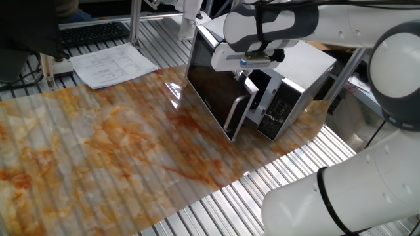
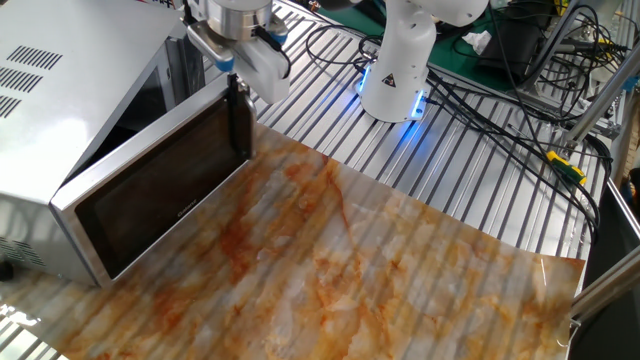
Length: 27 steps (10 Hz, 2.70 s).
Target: Close the microwave door
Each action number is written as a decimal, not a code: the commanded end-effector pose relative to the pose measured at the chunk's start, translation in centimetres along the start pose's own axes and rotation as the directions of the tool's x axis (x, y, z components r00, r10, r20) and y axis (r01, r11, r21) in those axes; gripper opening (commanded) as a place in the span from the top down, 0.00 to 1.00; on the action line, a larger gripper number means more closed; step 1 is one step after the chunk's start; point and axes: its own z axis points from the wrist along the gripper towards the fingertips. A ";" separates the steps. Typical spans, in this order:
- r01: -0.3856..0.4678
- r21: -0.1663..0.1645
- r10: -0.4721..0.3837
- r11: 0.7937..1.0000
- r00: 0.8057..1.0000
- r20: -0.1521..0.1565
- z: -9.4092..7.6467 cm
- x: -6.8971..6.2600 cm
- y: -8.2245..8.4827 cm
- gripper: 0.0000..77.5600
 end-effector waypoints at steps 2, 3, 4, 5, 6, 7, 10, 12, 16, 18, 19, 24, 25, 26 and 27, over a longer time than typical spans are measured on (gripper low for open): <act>-0.034 -0.020 0.034 0.999 0.999 -0.007 -0.1 -0.1 0.0 1.00; -0.033 -0.018 0.033 0.999 0.999 -0.013 -0.1 -0.1 0.0 1.00; -0.029 -0.015 0.028 0.999 1.000 -0.013 -0.1 0.0 0.0 1.00; -0.015 -0.005 0.015 1.000 1.000 -0.009 -0.1 0.2 -0.2 1.00; -0.009 0.005 0.009 1.000 1.000 -0.006 -0.1 0.5 -0.4 1.00; -0.001 0.007 0.001 1.000 1.000 -0.005 0.1 0.8 -0.6 1.00; 0.007 0.018 -0.007 1.000 1.000 -0.004 0.1 1.6 -1.1 1.00; 0.017 0.020 -0.017 1.000 1.000 -0.007 0.2 1.4 -1.6 1.00; 0.061 0.037 -0.061 0.997 0.998 -0.016 -0.4 0.7 -3.6 1.00; 0.091 0.049 -0.090 0.995 0.996 -0.018 -0.7 0.4 -4.8 1.00; 0.113 0.057 -0.112 0.992 0.994 -0.017 -0.8 0.2 -5.6 1.00; 0.158 0.054 -0.157 0.986 0.987 -0.015 -0.1 -0.9 -8.1 1.00; 0.171 0.054 -0.170 0.984 0.985 -0.016 -0.2 -1.2 -8.7 1.00; 0.181 0.054 -0.181 0.982 0.983 -0.017 -0.2 -1.5 -9.1 1.00; 0.195 0.054 -0.194 0.979 0.981 -0.017 -0.3 -1.9 -9.7 1.00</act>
